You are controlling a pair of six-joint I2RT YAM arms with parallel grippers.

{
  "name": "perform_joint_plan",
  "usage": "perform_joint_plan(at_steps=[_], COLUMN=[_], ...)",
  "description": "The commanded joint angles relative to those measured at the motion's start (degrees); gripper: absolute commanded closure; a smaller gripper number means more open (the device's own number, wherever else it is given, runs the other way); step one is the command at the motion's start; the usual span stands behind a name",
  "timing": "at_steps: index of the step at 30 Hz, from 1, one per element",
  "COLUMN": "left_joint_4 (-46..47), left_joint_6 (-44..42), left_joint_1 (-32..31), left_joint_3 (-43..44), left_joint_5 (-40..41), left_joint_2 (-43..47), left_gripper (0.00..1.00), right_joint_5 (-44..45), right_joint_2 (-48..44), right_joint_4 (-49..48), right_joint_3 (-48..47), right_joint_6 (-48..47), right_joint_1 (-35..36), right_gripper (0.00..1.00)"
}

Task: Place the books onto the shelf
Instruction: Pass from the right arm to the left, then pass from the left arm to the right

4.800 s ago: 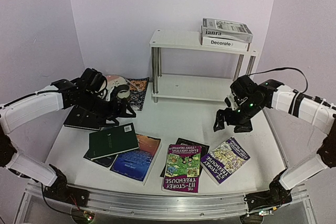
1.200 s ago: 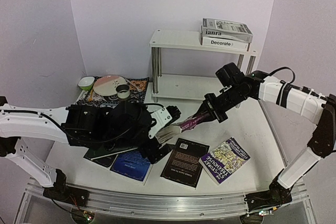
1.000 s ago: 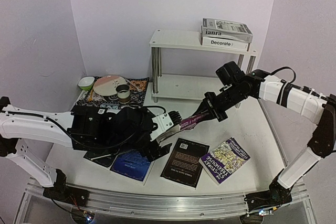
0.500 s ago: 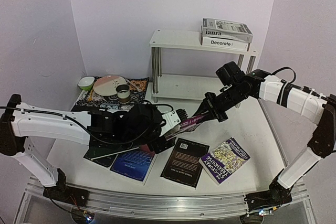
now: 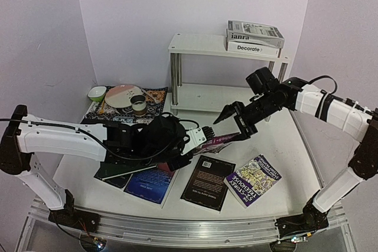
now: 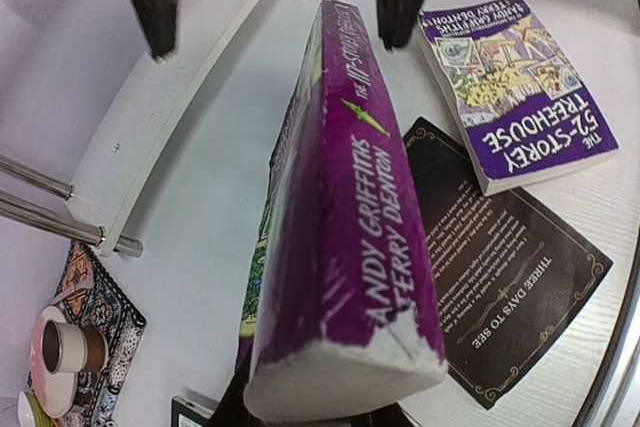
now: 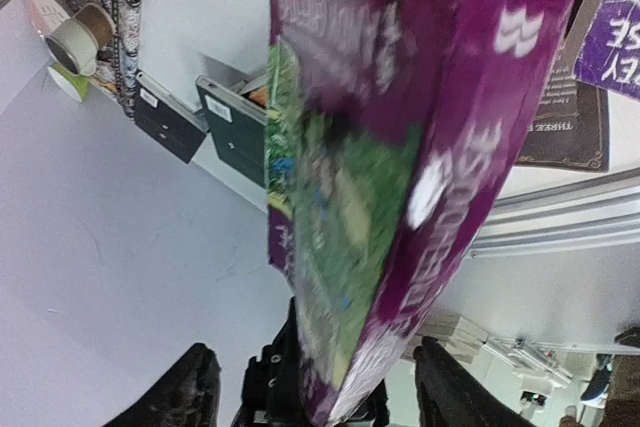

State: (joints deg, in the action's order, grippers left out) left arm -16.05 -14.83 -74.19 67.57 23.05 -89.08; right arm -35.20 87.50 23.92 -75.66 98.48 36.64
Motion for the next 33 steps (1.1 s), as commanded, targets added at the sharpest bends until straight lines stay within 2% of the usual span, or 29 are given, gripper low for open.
perform_joint_plan(at_steps=[1, 6, 11, 14, 19, 22, 24, 27, 29, 33], left_joint_4=[1.86, -6.06, -11.85, -12.42, -12.74, -12.54, -12.14, -11.12, -10.74, -6.05], left_joint_6=[-1.06, 0.37, 2.62, 3.44, 4.74, 5.87, 5.62, 4.18, 1.8, -2.4], left_joint_1=[-0.08, 0.92, 2.75, 3.24, 3.82, 3.92, 3.97, 3.89, 3.95, 3.96], left_joint_3=[3.47, 5.66, 7.42, 7.49, 7.87, 7.97, 7.93, 8.41, 9.64, 10.57], left_joint_5=[-0.05, -6.74, -12.68, -14.15, -15.34, -12.35, -9.74, -3.83, -1.86, 1.68], left_joint_2=[3.89, 6.39, 9.27, 11.49, 14.49, 15.53, 15.78, 14.79, 13.14, 10.33], left_gripper=[1.0, 1.0, 1.0, 1.0, 1.0, 1.0, 1.0, 1.0, 1.0, 1.0], right_joint_5=[-4.42, -7.43, -10.55, -6.29, 0.77, 2.63, 2.7, 4.14, 4.52, 6.51], right_joint_2=[-5.1, -7.42, -7.54, -8.47, -13.02, -13.74, -13.85, -13.85, -14.13, -15.44], right_joint_4=[-0.76, -0.63, 0.86, 7.97, 9.65, 10.61, 10.75, 12.01, 12.08, 7.11], right_joint_3=[0.34, 0.19, -3.46, -8.04, -9.11, -9.59, -9.47, -8.66, -6.43, -0.08], right_joint_6=[-4.92, -10.8, -27.13, -39.64, -53.96, -52.91, -48.98, -40.72, -31.25, -17.42], right_joint_1=[-1.7, -4.73, -6.32, -6.31, -6.25, -6.31, -6.29, -6.24, -6.31, -5.17], right_gripper=[0.21, 0.12, 0.14, 0.16, 0.15, 0.16, 0.16, 0.16, 0.15, 0.14])
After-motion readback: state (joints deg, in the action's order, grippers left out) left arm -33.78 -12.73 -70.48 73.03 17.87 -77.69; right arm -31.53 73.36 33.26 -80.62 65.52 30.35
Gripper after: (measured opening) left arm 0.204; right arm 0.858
